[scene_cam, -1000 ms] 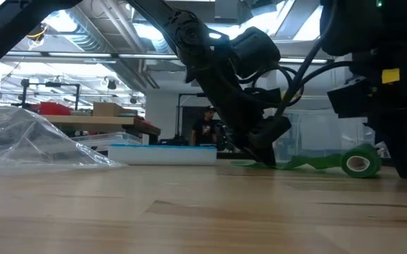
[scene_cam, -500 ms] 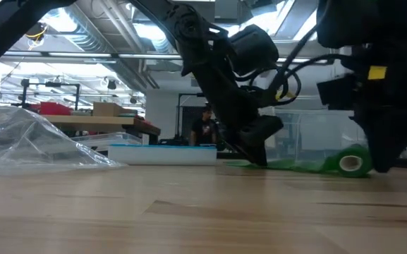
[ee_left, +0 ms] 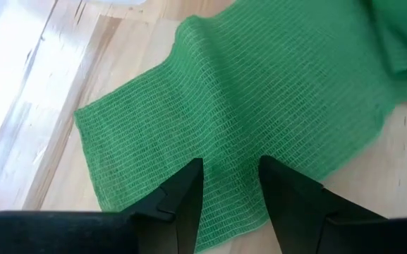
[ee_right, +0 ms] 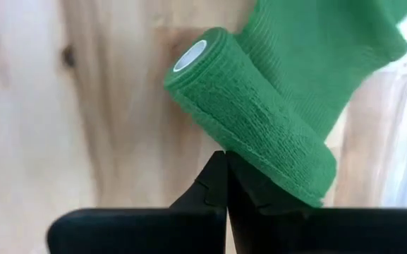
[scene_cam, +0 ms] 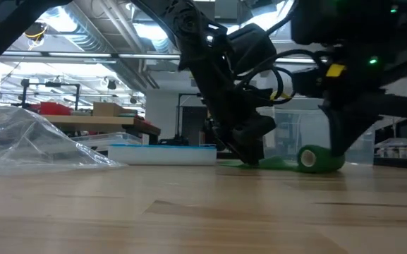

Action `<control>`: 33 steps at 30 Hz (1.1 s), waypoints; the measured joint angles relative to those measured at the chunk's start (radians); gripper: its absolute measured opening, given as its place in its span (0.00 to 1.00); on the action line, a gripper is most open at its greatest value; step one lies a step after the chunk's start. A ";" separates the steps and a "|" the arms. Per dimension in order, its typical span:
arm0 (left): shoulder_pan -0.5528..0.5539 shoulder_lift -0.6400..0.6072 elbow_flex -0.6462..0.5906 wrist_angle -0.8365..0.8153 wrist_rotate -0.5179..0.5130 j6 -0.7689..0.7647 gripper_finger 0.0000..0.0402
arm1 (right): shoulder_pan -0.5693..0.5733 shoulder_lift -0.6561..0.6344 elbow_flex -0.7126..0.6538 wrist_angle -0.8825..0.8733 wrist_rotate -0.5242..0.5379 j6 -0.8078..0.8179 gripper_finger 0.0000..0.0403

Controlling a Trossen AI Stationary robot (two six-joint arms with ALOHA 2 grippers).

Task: Roll bandage
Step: Roll the green bandage

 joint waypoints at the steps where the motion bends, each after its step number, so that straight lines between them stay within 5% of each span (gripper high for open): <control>1: 0.000 0.000 0.000 -0.005 -0.001 0.000 0.34 | -0.011 0.000 0.000 0.010 0.001 -0.008 0.00; 18: -0.001 -0.003 0.003 -0.123 -0.119 0.031 0.34 | -0.037 0.000 0.000 -0.001 -0.104 -0.048 0.00; 33: 0.000 -0.003 0.003 -0.138 -0.124 0.027 0.34 | -0.055 -0.001 0.049 0.059 0.026 -0.125 0.00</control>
